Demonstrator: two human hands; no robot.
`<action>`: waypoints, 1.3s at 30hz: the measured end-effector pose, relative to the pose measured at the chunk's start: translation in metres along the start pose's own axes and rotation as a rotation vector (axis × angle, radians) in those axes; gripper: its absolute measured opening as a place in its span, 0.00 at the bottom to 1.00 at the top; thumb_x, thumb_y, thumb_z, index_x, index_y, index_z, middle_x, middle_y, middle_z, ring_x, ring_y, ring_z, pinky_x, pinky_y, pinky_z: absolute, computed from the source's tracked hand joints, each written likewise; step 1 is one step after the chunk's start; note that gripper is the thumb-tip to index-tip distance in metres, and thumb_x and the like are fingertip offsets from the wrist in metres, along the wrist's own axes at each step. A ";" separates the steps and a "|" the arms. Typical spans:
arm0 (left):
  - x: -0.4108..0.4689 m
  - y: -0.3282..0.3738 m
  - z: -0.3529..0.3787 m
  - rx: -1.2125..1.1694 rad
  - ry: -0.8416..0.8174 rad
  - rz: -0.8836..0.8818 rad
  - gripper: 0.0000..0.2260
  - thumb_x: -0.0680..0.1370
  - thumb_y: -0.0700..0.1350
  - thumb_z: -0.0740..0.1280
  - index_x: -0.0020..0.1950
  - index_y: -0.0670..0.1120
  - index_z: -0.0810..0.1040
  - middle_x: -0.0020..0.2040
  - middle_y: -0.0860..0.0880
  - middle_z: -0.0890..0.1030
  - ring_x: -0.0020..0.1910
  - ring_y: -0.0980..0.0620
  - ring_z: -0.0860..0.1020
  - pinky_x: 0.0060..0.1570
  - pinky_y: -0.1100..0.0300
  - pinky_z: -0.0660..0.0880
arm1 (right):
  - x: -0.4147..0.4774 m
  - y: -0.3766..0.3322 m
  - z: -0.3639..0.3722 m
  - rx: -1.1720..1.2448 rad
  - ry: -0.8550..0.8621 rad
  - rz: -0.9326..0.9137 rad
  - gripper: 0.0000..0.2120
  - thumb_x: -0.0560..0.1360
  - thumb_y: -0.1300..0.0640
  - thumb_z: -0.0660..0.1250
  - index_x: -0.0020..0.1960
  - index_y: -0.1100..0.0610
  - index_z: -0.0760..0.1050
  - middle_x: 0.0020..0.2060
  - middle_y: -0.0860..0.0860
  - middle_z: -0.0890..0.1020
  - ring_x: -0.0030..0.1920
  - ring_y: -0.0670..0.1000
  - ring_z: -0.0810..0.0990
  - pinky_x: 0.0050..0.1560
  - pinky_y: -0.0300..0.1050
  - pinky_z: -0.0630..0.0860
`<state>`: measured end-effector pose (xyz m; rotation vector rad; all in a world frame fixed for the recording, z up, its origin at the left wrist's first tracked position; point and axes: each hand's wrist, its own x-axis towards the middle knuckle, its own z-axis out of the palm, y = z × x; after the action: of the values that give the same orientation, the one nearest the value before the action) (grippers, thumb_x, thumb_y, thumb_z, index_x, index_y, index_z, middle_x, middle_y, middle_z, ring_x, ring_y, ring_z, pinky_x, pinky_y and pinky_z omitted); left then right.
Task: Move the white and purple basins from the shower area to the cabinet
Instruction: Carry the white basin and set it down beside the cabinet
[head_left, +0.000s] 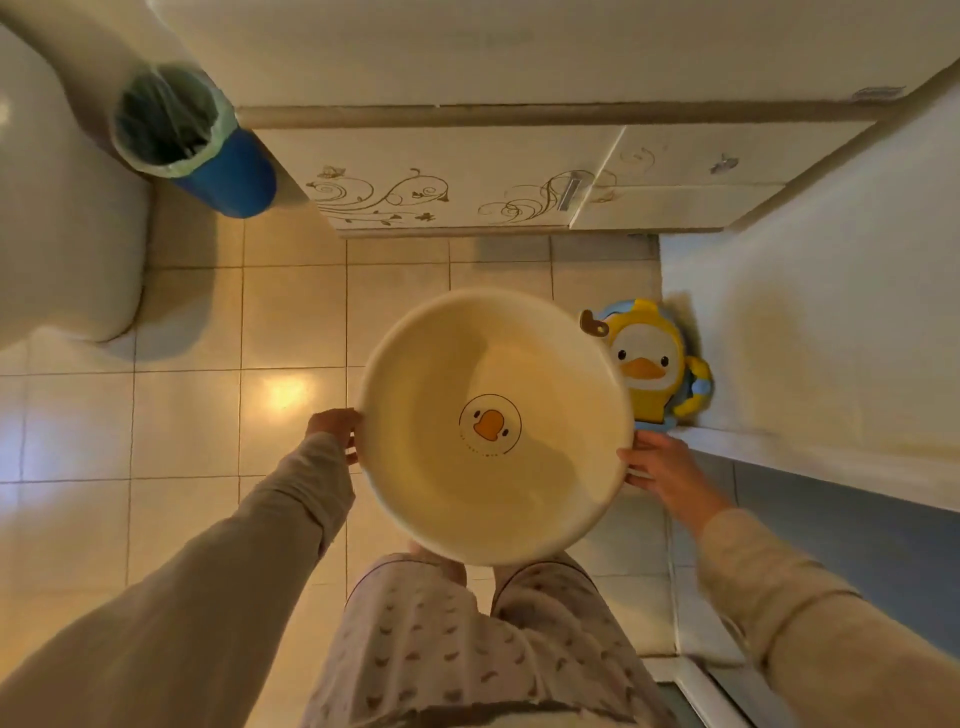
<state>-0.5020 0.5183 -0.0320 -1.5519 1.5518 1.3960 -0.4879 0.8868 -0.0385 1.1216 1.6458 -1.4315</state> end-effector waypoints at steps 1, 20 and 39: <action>0.002 -0.001 0.005 0.009 0.010 -0.021 0.07 0.75 0.32 0.58 0.42 0.39 0.74 0.40 0.43 0.74 0.43 0.45 0.73 0.35 0.54 0.71 | 0.007 -0.005 -0.002 -0.020 0.002 0.006 0.20 0.74 0.70 0.64 0.66 0.63 0.72 0.60 0.62 0.78 0.56 0.60 0.77 0.53 0.51 0.74; 0.270 -0.040 0.108 0.111 0.023 -0.046 0.13 0.77 0.34 0.59 0.59 0.34 0.75 0.56 0.37 0.74 0.56 0.40 0.74 0.42 0.55 0.79 | 0.296 0.063 0.066 -0.144 0.065 0.165 0.21 0.75 0.71 0.62 0.67 0.66 0.69 0.60 0.63 0.76 0.57 0.63 0.76 0.53 0.55 0.73; 0.491 0.100 0.234 -0.031 -0.072 0.402 0.18 0.76 0.39 0.60 0.66 0.40 0.72 0.55 0.44 0.74 0.54 0.44 0.74 0.53 0.50 0.75 | 0.584 -0.115 0.127 -0.326 0.134 -0.281 0.20 0.78 0.66 0.58 0.70 0.58 0.67 0.62 0.55 0.75 0.56 0.53 0.73 0.56 0.57 0.75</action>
<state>-0.7594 0.5200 -0.5217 -1.2325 1.8762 1.6738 -0.8336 0.8593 -0.5390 0.8405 2.1090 -1.2112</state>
